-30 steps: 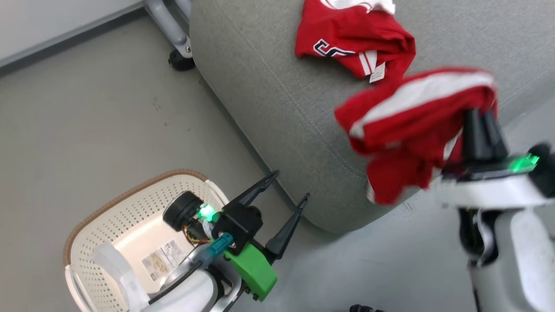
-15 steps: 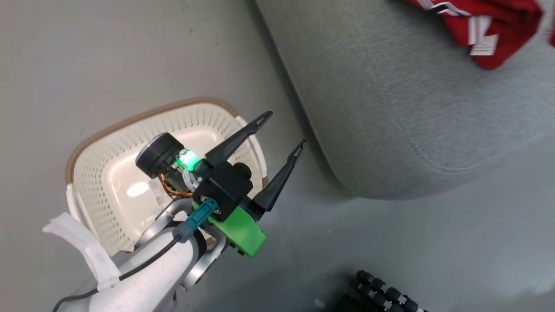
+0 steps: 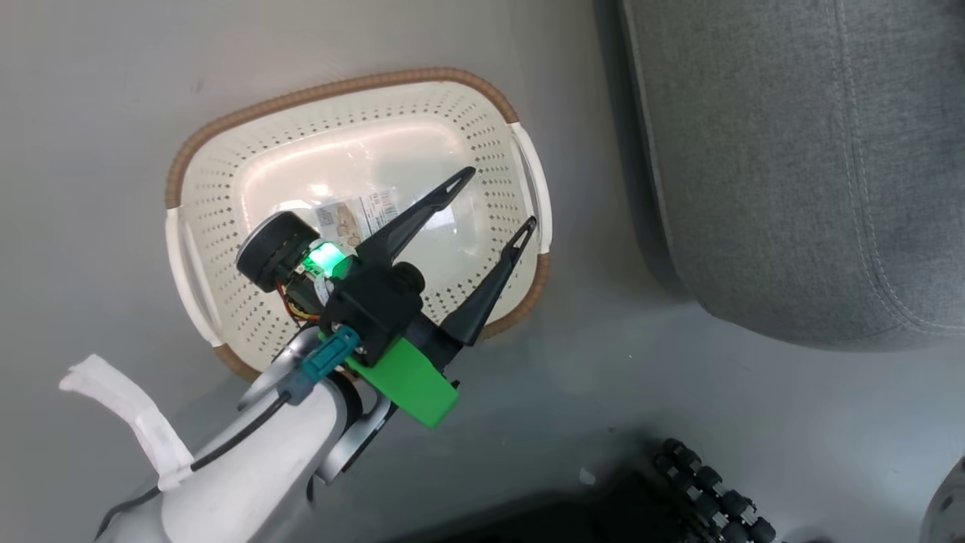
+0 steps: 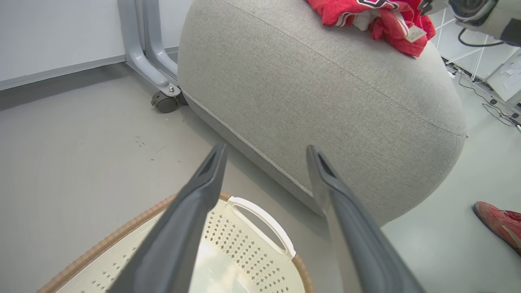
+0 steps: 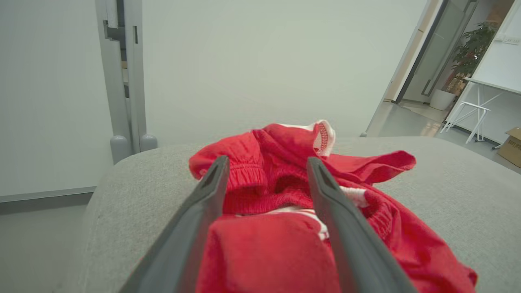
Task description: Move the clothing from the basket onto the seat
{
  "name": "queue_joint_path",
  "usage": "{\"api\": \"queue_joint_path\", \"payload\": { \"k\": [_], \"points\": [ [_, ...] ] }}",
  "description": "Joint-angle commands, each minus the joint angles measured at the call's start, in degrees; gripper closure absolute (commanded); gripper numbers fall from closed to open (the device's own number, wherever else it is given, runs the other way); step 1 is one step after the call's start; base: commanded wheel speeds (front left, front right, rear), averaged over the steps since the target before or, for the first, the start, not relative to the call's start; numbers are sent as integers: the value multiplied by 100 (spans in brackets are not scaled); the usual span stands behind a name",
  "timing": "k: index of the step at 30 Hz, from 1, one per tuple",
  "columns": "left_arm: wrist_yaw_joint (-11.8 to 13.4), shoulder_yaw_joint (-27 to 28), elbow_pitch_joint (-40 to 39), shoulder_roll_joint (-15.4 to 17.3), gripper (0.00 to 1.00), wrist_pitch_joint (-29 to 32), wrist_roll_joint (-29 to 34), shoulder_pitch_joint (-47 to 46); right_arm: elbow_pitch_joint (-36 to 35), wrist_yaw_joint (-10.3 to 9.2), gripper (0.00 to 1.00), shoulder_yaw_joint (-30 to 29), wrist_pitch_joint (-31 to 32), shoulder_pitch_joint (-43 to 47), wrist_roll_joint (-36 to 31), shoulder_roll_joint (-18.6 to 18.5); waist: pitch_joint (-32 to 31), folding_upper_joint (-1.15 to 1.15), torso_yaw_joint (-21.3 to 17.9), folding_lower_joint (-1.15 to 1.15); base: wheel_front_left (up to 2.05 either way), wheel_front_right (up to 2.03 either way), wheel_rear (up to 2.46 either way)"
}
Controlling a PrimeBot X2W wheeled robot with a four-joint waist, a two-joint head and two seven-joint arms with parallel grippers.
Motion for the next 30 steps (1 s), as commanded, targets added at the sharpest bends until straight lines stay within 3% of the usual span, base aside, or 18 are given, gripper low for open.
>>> {"api": "queue_joint_path", "payload": {
  "k": [1,4,9,15,19,23,30],
  "points": [
    [-12,26,56,-68,0,-129,-66,54,-251,-7,0,54,-17,321,-94,123,-338,0,126,-2,0,0,0],
    [49,115,292,-181,0,-376,-259,252,-708,-7,0,420,-16,1017,-157,487,-842,0,176,-2,0,0,0],
    [195,323,779,-405,0,-823,-580,648,-1027,-7,0,1264,-17,2100,-101,741,-1799,0,332,-2,0,0,0],
    [404,725,1385,-672,0,-1077,-819,1265,-983,-7,0,2361,-17,3084,101,806,-2850,0,724,-2,0,0,0],
    [567,1371,1460,-935,0,-1096,-747,1846,-1030,-7,0,2921,-17,3613,286,851,-3539,0,1007,-2,0,0,0],
    [630,2074,1273,-1183,0,-1093,-460,2596,-1144,-7,0,3257,-17,4081,244,755,-4130,0,1201,-2,0,0,0],
    [534,3167,849,-1481,0,-1088,249,3644,-1514,-7,0,3229,-16,4756,203,832,-4727,0,1282,-2,0,0,0]
  ]
}}
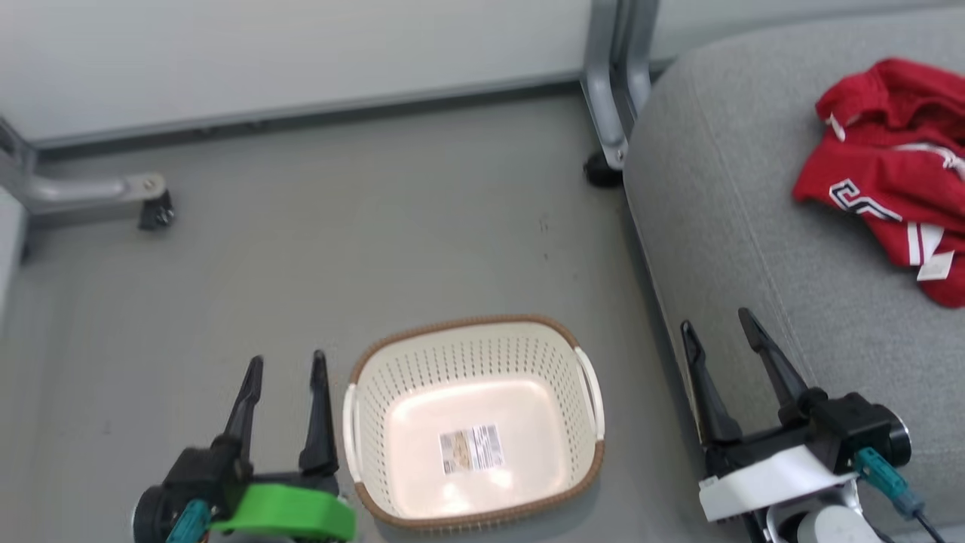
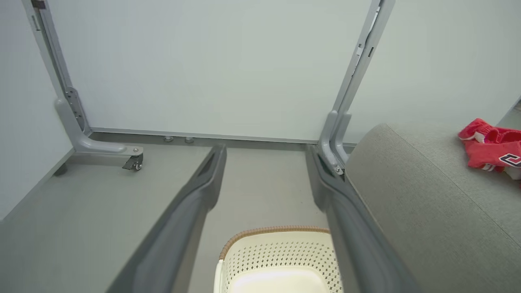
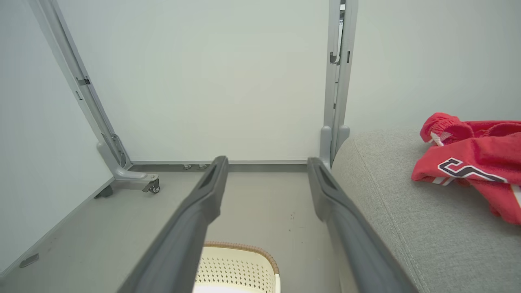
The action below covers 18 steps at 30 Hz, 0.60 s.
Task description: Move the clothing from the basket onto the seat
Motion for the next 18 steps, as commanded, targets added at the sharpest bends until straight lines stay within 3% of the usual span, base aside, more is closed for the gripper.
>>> {"api": "queue_joint_path", "payload": {
  "k": [1,10,18],
  "points": [
    [-97,141,-57,-41,0,2,136,264,-56,-7,0,-8,-17,219,-45,3,-928,0,380,1,0,0,0],
    [-730,819,-230,-315,0,1,853,1022,-90,-7,0,-265,-17,882,-191,123,-1221,0,263,1,0,0,0],
    [-954,1096,-9,-369,0,1,1202,1165,-56,-6,0,-299,-17,914,-226,152,-1303,0,189,1,0,0,0]
  ]
}}
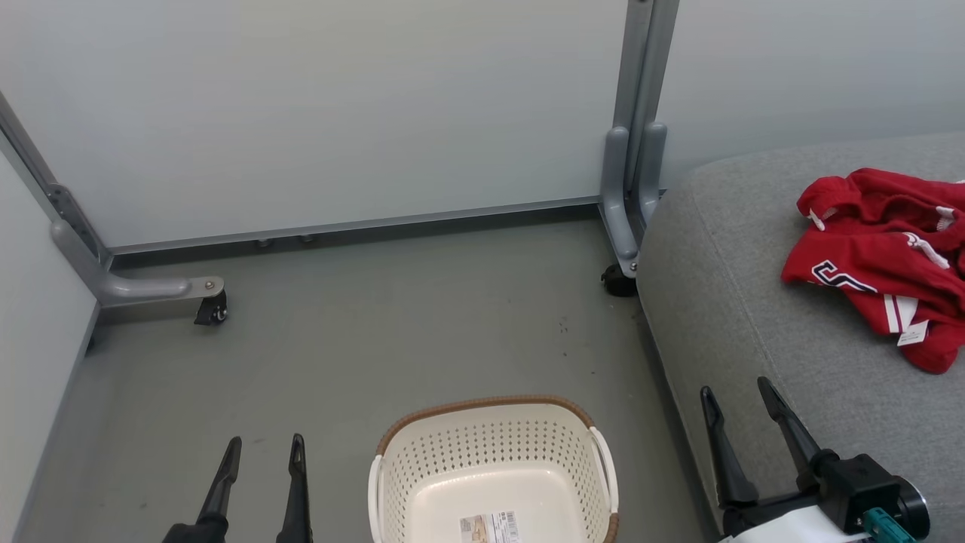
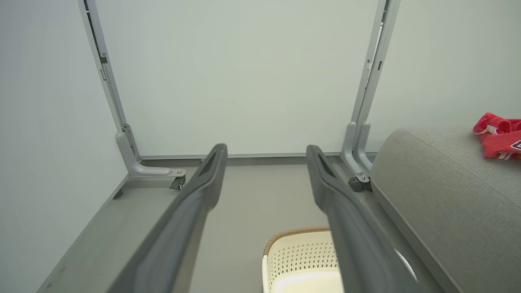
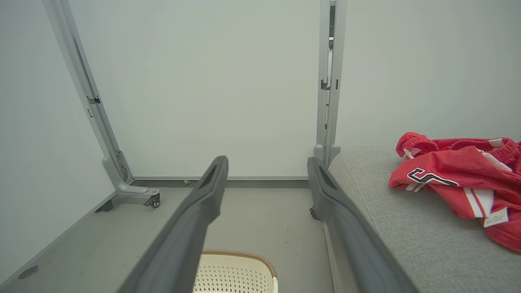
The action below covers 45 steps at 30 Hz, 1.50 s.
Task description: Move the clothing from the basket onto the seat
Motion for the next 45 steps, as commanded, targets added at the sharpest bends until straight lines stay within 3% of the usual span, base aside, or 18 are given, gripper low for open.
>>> {"api": "queue_joint_path", "payload": {
  "k": [1,5,6,10,27,45],
  "points": [
    [-48,15,31,-7,0,0,88,77,9,-6,0,-17,-17,18,-37,-9,-25,0,-5,1,0,0,0],
    [-85,29,75,-15,0,-1,188,58,-2,-7,0,-21,-17,0,-46,-3,-85,0,16,1,0,0,0],
    [-63,15,102,-19,100,0,193,4,15,0,100,-7,0,2,-8,8,-78,0,8,1,0,0,0],
    [-68,28,284,-30,100,38,77,-6,156,0,100,13,12,41,116,24,-73,0,9,1,0,0,0],
    [-149,260,426,-28,100,511,-1780,-395,420,-1,100,-90,376,-329,2141,-95,11,0,34,1,0,0,0],
    [-221,456,549,-26,100,915,-3378,-729,639,-2,100,-218,719,-629,3828,-156,100,0,59,1,0,0,0]
  ]
}}
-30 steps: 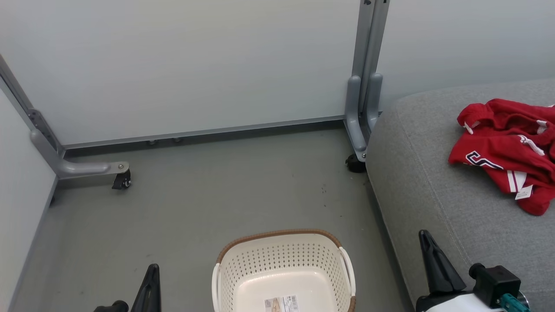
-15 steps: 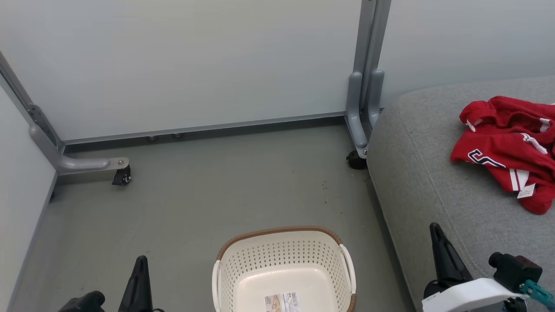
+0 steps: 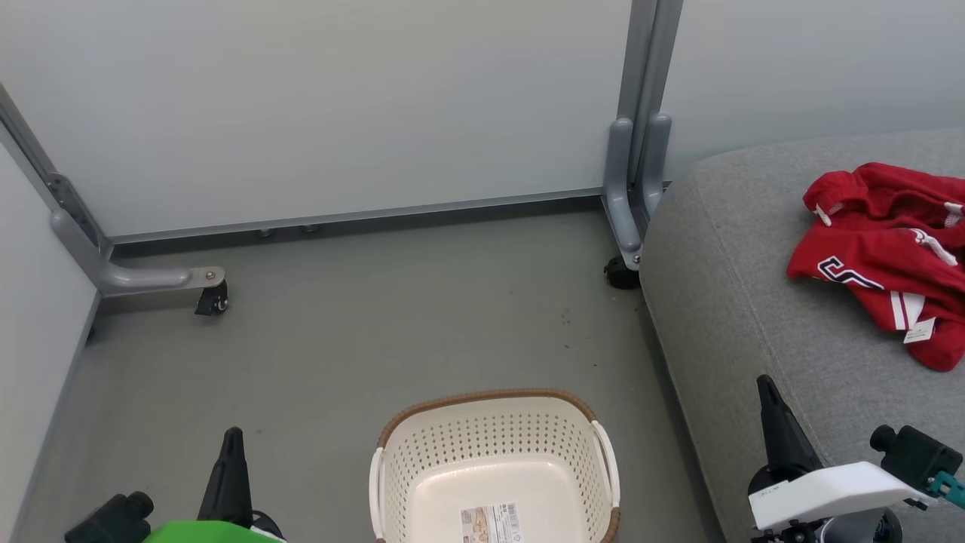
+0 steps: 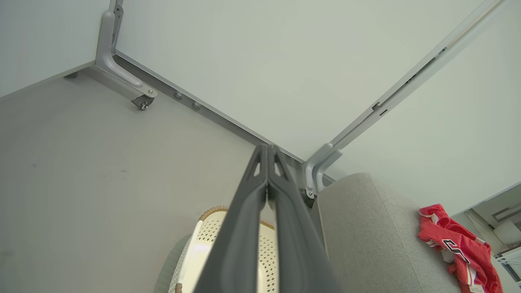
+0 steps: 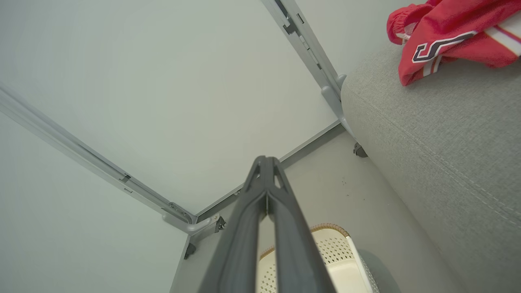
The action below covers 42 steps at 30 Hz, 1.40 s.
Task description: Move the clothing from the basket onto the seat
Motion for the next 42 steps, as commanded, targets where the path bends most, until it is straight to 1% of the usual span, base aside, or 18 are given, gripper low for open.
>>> {"api": "queue_joint_path", "payload": {
  "k": [1,21,42],
  "points": [
    [-41,56,-52,15,100,38,-194,-201,-31,-1,100,-35,40,-162,206,-31,7,0,2,0,0,0,0],
    [-105,239,69,17,100,412,-1650,-508,171,-1,100,-190,387,-442,1713,-60,106,0,31,0,0,0,0],
    [-158,392,169,20,100,731,-2884,-768,349,-1,100,-349,702,-663,2961,-64,208,0,61,0,0,0,0]
  ]
}}
